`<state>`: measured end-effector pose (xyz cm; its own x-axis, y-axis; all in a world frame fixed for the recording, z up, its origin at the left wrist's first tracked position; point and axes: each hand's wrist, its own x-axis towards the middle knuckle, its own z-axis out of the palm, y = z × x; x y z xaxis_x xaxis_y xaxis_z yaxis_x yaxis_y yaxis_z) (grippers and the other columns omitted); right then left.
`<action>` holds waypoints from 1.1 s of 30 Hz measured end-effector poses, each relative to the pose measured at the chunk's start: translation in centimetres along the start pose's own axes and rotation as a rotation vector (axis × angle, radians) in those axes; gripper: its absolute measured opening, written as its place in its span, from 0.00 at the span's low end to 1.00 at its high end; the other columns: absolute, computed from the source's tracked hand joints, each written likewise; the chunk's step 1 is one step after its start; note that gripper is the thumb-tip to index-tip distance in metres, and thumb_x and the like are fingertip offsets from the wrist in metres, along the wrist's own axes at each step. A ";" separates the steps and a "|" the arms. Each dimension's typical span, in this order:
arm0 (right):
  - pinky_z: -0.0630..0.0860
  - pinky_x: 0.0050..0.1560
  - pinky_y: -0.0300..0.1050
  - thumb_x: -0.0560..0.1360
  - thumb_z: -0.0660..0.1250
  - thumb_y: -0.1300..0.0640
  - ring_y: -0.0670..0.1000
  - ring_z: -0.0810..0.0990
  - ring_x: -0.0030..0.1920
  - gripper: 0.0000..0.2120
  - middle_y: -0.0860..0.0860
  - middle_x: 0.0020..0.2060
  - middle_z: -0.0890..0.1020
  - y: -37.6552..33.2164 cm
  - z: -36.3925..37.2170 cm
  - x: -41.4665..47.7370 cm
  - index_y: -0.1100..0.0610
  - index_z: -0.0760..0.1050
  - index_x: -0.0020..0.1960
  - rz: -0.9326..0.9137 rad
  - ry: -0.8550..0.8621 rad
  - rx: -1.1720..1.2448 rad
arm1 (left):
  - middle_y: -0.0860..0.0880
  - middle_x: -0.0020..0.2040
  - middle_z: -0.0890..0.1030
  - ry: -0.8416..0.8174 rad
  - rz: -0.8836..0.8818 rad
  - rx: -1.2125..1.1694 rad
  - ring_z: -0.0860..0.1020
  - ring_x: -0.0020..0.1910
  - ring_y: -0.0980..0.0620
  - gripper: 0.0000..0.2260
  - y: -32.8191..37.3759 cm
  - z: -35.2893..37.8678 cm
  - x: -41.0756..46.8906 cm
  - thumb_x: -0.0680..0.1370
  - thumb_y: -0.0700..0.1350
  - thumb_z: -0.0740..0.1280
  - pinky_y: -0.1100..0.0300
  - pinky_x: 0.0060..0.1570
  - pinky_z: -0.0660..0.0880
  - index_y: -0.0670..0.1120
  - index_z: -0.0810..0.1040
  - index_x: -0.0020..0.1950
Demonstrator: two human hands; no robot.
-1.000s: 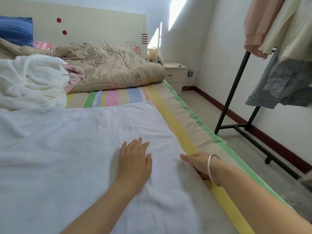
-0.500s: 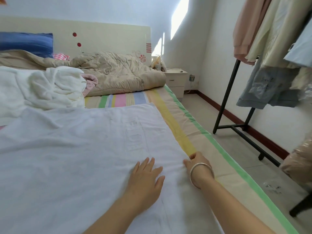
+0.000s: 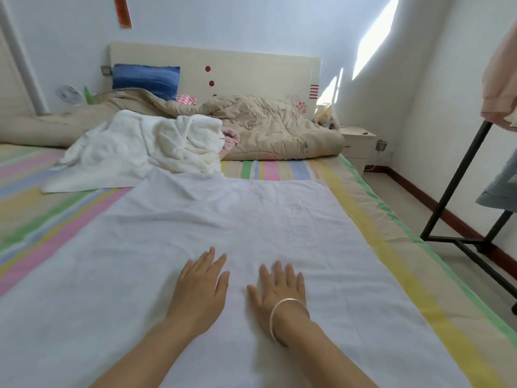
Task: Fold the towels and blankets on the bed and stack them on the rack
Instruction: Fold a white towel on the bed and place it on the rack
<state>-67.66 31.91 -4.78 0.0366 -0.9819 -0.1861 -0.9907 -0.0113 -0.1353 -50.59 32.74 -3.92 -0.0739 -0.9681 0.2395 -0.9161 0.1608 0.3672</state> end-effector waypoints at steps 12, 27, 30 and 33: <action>0.31 0.73 0.60 0.80 0.37 0.38 0.57 0.30 0.75 0.33 0.54 0.76 0.33 -16.5 1.3 9.5 0.52 0.35 0.78 0.073 0.065 0.033 | 0.50 0.80 0.51 0.037 -0.181 0.125 0.50 0.79 0.54 0.24 -18.9 -5.6 7.2 0.84 0.54 0.47 0.57 0.76 0.45 0.51 0.58 0.79; 0.52 0.71 0.47 0.80 0.42 0.42 0.52 0.55 0.74 0.26 0.47 0.74 0.62 -31.4 -2.3 27.1 0.49 0.66 0.71 -0.194 0.349 0.073 | 0.50 0.45 0.82 0.118 -0.298 0.135 0.77 0.43 0.46 0.10 -30.2 -6.9 23.7 0.80 0.52 0.57 0.58 0.39 0.70 0.52 0.77 0.48; 0.63 0.65 0.47 0.82 0.53 0.51 0.53 0.64 0.68 0.17 0.50 0.68 0.69 -33.3 -4.0 33.0 0.51 0.68 0.69 -0.195 0.357 0.078 | 0.52 0.48 0.82 0.139 -0.311 0.074 0.79 0.49 0.46 0.07 -32.4 -6.4 27.8 0.78 0.51 0.61 0.58 0.39 0.70 0.52 0.77 0.47; 0.67 0.63 0.48 0.77 0.57 0.61 0.55 0.67 0.66 0.20 0.52 0.65 0.71 -34.1 -5.7 38.6 0.53 0.67 0.69 -0.124 0.309 0.168 | 0.57 0.46 0.82 0.171 -0.339 -0.062 0.79 0.50 0.50 0.05 -34.9 -5.0 31.2 0.76 0.54 0.64 0.59 0.41 0.72 0.54 0.77 0.45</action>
<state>-33.22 -6.71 -1.83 0.0882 -0.9862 0.1404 -0.9451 -0.1273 -0.3010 -18.95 -2.09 -4.77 0.3003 -0.9232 0.2399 -0.8515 -0.1461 0.5036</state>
